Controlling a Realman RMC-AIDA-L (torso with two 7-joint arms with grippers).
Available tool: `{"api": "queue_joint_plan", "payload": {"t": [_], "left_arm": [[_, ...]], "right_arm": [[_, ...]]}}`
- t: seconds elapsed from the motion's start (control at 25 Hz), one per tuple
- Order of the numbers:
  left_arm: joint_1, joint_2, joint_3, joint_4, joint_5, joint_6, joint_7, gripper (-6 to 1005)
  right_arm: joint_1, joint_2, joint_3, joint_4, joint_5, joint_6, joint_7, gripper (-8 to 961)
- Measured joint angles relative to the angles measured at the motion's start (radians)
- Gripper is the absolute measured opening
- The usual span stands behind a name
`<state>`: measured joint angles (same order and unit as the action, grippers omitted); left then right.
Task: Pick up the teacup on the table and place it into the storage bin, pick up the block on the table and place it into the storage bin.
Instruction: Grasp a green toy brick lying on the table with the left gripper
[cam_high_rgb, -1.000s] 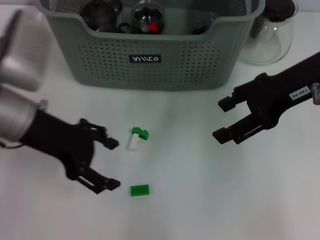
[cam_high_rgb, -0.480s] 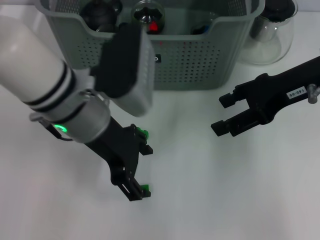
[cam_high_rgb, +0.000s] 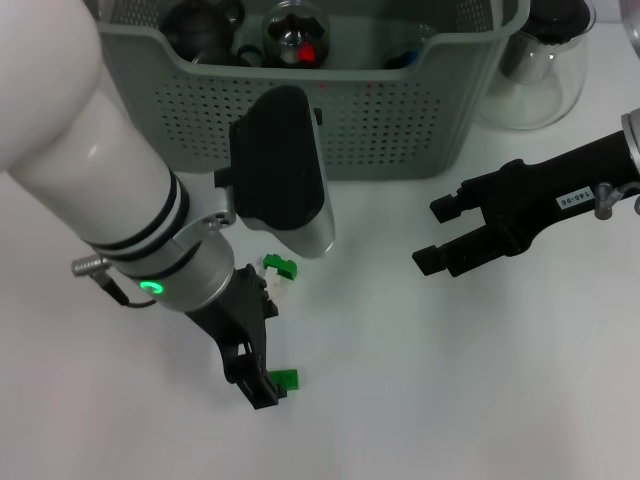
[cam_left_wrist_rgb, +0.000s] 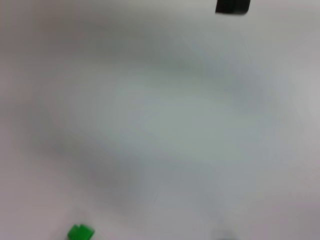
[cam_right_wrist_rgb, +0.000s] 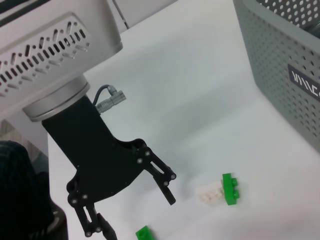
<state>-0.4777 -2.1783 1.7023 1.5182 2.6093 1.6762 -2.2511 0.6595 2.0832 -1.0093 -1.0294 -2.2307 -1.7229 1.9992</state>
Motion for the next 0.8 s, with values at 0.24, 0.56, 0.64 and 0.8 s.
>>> {"api": "queue_joint_plan", "payload": {"t": [0.24, 0.56, 0.64, 0.8], "left_arm": [[0.031, 0.000, 0.078, 0.017, 0.034, -0.033, -0.078, 867], [0.059, 0.000, 0.168, 0.030, 0.053, -0.079, -0.123, 866], [0.064, 0.000, 0.180, 0.031, 0.060, -0.092, -0.130, 866], [0.066, 0.000, 0.189, 0.029, 0.072, -0.105, -0.143, 866]], "right_arm": [[-0.006, 0.001, 0.000, 0.011, 0.001, 0.023, -0.017, 915], [-0.009, 0.003, 0.000, 0.016, 0.002, 0.039, -0.027, 914], [-0.012, 0.003, 0.000, 0.017, 0.003, 0.039, -0.030, 915], [-0.012, 0.003, 0.000, 0.017, 0.004, 0.044, -0.032, 915]]}}
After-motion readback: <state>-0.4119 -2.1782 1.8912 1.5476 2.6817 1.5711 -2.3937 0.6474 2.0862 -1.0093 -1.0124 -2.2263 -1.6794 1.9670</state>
